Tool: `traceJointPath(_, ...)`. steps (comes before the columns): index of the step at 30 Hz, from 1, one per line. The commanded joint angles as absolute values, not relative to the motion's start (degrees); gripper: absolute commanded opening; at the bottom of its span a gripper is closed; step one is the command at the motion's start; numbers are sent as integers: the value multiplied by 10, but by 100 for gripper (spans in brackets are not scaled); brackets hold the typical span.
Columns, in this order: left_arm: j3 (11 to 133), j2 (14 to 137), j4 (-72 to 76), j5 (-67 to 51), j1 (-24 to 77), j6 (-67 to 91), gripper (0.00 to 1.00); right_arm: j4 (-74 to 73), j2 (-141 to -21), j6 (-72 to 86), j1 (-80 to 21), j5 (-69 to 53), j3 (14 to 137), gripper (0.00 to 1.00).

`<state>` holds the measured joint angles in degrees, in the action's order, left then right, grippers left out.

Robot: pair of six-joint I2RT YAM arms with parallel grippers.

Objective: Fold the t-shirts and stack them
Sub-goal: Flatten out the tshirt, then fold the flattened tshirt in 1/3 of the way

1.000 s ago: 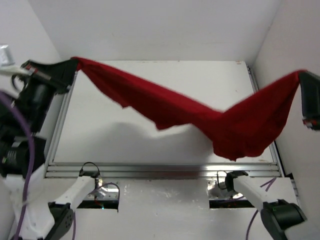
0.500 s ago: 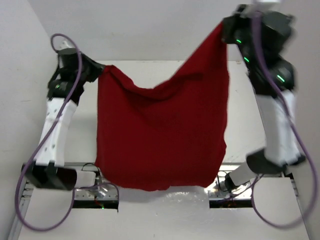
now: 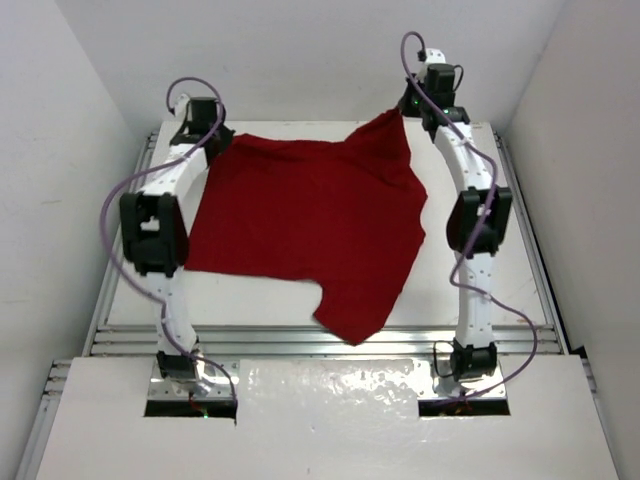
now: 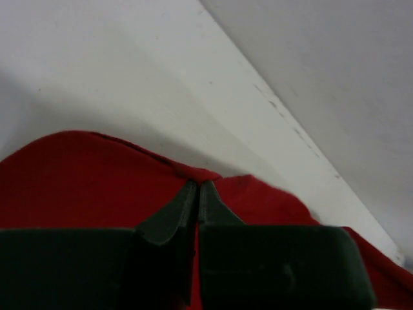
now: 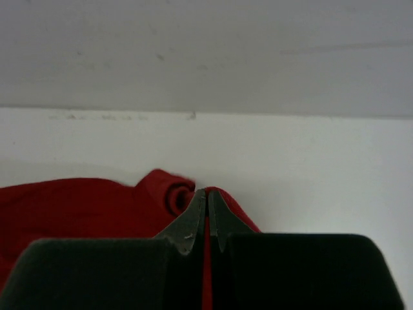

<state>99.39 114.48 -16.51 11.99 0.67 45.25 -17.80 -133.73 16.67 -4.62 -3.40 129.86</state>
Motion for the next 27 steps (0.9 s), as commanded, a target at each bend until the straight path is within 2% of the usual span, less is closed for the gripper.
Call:
traceJointPath(1,1082,1233,-88,147,0,440,0,-29,-1432,199,-31,-96,1409,0)
traceJointPath(6,1132,1327,-56,157,0,425,0,69,-1469,207,-25,-103,1358,0)
traceJointPath(13,1088,1321,11,143,-26,425,0,91,-1468,231,-25,-124,1325,0)
traceJointPath(16,1093,1310,10,100,-46,420,0,91,-1389,248,-29,-114,1237,0)
traceJointPath(20,1188,1343,-76,57,-58,401,0,41,-1286,307,-29,-83,1138,0)
traceJointPath(23,1164,1334,-82,30,-61,409,0,43,-1196,361,-31,-88,999,0)
traceJointPath(24,1152,1329,-79,22,-63,414,0,78,-1150,368,-33,-89,918,0)
traceJointPath(27,1093,1301,-58,3,-65,430,0,100,-1104,377,-40,-81,829,0)
